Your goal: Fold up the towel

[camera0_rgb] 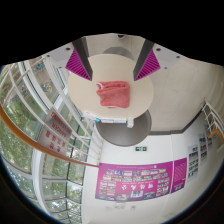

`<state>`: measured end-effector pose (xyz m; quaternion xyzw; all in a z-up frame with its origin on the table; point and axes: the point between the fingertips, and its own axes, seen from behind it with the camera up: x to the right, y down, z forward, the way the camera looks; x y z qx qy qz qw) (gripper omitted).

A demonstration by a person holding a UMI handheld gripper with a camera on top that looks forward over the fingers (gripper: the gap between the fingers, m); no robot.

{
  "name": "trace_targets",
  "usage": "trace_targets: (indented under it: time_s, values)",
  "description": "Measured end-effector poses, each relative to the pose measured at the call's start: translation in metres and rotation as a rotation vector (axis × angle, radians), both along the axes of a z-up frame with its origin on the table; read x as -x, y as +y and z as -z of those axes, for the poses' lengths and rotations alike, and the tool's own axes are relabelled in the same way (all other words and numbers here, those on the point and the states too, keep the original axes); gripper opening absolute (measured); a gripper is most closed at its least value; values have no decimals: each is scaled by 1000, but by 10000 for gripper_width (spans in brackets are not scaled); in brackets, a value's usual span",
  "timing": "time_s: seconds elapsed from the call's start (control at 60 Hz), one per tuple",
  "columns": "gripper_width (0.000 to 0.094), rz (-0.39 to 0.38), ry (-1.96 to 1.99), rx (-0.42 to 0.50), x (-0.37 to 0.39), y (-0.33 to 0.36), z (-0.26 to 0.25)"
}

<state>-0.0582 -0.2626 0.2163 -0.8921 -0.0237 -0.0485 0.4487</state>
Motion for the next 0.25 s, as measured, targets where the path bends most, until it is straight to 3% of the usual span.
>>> trace_targets:
  time_s: [0.25]
  values:
    - [853, 16, -19, -37, 12, -55, -27]
